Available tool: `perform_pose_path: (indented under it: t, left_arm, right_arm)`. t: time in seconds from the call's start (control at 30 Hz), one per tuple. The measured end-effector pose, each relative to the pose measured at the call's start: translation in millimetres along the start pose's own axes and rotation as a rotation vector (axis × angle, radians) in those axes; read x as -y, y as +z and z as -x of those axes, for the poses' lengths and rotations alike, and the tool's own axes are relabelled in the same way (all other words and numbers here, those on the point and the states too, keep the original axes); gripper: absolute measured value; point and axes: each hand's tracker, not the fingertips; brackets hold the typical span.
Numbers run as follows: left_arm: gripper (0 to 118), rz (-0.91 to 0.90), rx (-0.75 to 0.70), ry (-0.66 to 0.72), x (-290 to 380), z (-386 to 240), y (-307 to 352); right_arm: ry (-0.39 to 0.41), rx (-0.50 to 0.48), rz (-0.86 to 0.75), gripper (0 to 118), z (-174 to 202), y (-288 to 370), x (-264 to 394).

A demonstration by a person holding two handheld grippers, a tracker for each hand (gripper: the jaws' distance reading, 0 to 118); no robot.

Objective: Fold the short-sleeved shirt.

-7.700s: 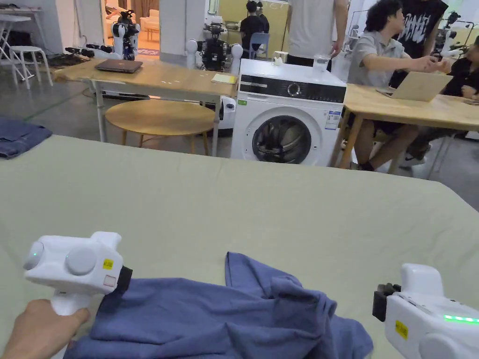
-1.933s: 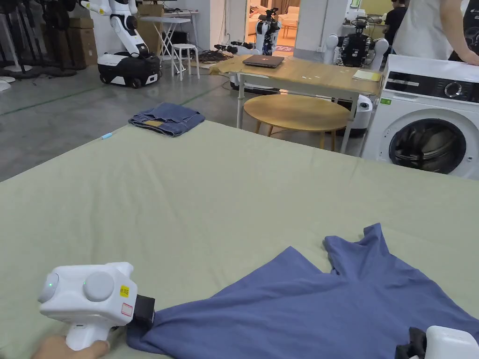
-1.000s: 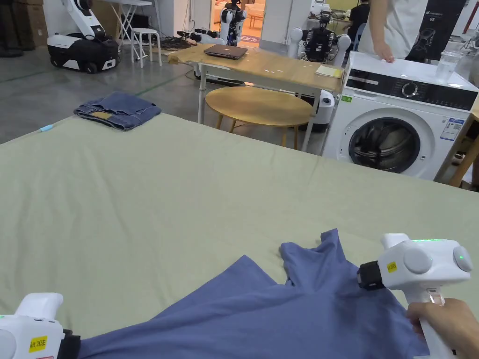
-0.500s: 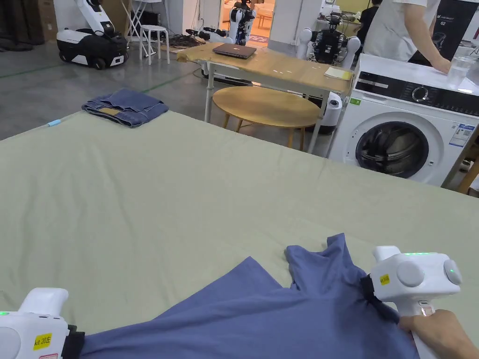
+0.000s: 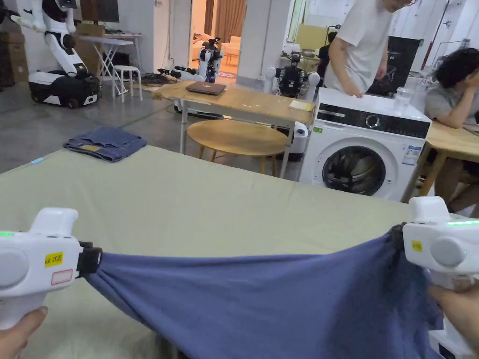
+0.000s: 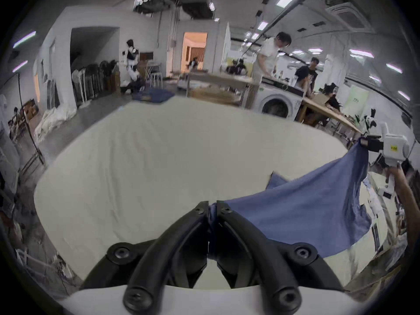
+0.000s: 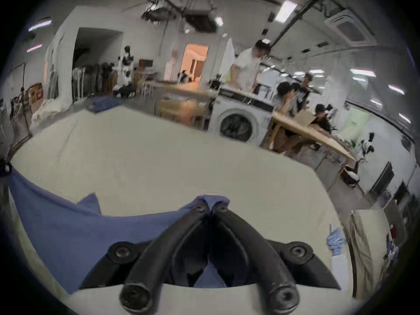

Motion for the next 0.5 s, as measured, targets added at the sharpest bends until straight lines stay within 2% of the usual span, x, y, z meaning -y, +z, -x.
perform_pose_path:
  t: [0.13, 0.27, 0.5]
  left_arm:
    - [0, -0.091, 0.022, -0.062, -66, -23, 15]
    - [0, -0.168, 0.048, -0.092, -137, -46, 25]
    - [0, -0.265, 0.062, -0.126, -245, -85, 31]
  right_arm:
    - [-0.051, 0.092, -0.118, 1, -37, 49, -30]
    - [-0.129, 0.147, -0.216, 1, -70, 91, -65]
    - [-0.196, 0.219, -0.323, 1, -110, 131, -133]
